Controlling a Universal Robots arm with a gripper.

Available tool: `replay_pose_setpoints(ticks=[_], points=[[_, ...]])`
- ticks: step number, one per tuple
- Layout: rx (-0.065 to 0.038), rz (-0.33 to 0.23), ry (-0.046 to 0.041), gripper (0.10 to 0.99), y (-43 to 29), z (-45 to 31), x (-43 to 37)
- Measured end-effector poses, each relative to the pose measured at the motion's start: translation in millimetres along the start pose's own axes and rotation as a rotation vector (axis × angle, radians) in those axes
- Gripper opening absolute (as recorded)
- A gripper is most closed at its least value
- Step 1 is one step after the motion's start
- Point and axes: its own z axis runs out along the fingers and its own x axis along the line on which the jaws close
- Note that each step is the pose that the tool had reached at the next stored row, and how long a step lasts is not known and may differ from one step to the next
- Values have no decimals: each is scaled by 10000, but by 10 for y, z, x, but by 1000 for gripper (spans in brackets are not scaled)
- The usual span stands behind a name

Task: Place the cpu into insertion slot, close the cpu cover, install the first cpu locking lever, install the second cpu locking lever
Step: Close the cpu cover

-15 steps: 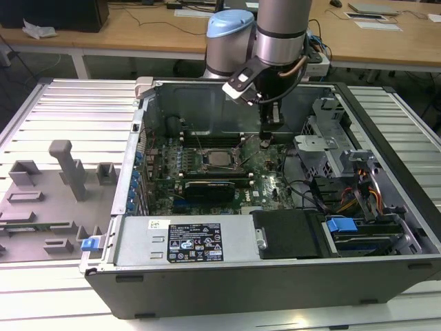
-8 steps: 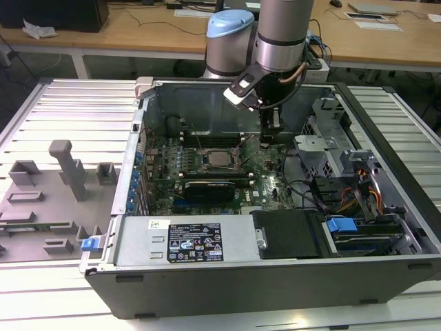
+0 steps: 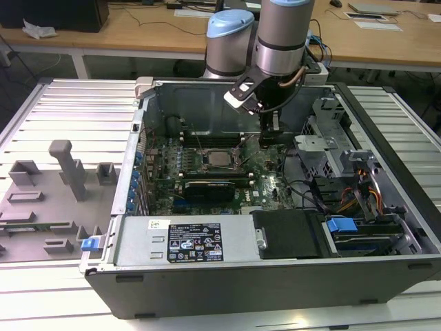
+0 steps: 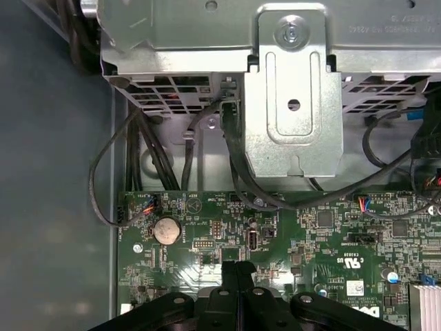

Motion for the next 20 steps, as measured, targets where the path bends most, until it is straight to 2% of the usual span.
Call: replay_pose_setpoints(ticks=[2,3,6,8,10,11,13,14,17,19,20], points=[[273,6,-6,106,3,1,0],[787,17,-15,106,11,4,0],[1653,32,-25,106,26,9,0],[2011,35,-29,106,34,12,0],[2422,45,-35,106,40,14,0],[2665,48,-38,106,45,15,0],[3053,55,-42,106,50,17,0],[3124,56,-43,106,51,17,0],[3169,57,-45,106,51,17,0],[3108,55,-41,106,37,18,1],[3023,54,-41,106,23,18,1]])
